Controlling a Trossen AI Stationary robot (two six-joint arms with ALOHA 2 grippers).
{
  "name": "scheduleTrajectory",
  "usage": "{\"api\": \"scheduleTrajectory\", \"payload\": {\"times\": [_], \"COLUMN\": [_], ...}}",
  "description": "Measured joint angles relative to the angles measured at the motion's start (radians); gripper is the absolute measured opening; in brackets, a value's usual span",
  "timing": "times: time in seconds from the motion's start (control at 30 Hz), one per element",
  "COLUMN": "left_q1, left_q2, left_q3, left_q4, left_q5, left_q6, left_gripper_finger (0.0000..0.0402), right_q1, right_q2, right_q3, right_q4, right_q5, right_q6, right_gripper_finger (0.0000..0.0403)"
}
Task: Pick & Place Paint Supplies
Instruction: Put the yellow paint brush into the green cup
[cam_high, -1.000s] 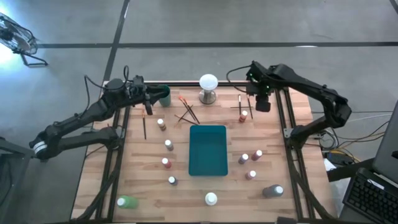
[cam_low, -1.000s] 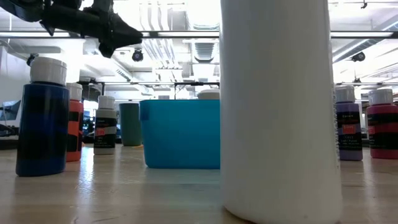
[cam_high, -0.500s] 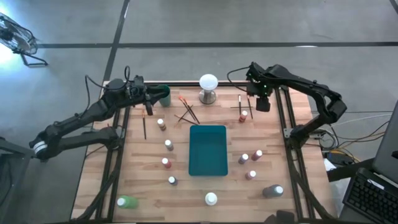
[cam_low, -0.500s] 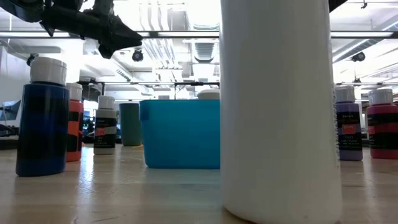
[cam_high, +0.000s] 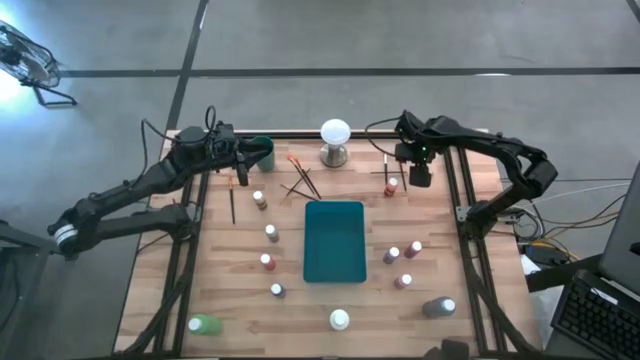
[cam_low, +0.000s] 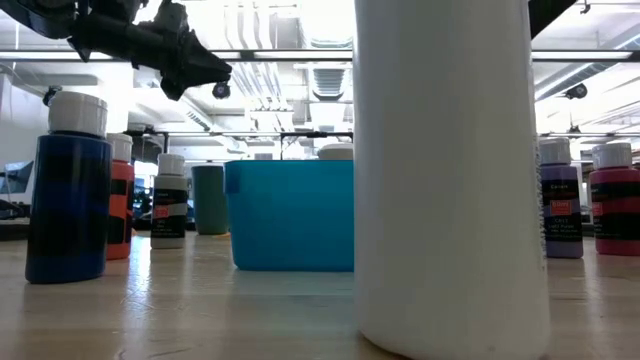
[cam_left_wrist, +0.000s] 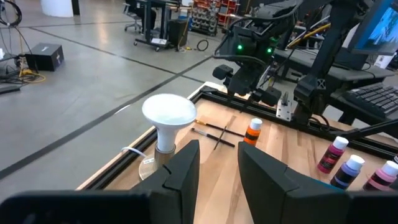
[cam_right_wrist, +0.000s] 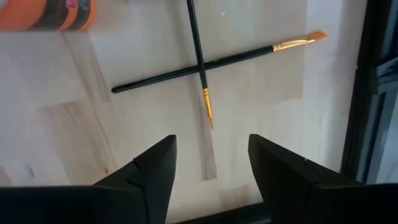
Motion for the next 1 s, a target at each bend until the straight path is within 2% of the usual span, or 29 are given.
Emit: {"api": "scheduleTrajectory", "payload": {"times": [0.2, 0.37, 0.77, 1.0], "left_q1": [0.0, 0.0, 0.0, 0.0], "left_q2": [0.0, 0.0, 0.0, 0.0], "left_q3": [0.0, 0.0, 0.0, 0.0], "left_q4": [0.0, 0.0, -0.017, -0.042], "left_q5": [0.0, 0.0, 0.001, 0.001], "left_q6": [0.0, 0.0, 0.002, 0.017], "left_gripper_finger": [0.0115, 0.0115, 0.0115, 0.0115], "right_q1": [0.0, 0.001, -0.005, -0.018], "right_q2": [0.0, 0.041, 0.183, 0.199], "right_q3": [-0.042, -0.049, -0.005, -0.009], "right_q4": [0.083, 0.087, 0.11, 0.137], "right_q5": [0.0, 0.0, -0.013, -0.005], "right_q6": [0.015, 0.033, 0.082, 0.093], "right_gripper_finger": [0.0181, 0.0174, 0.0187, 0.0173]}}
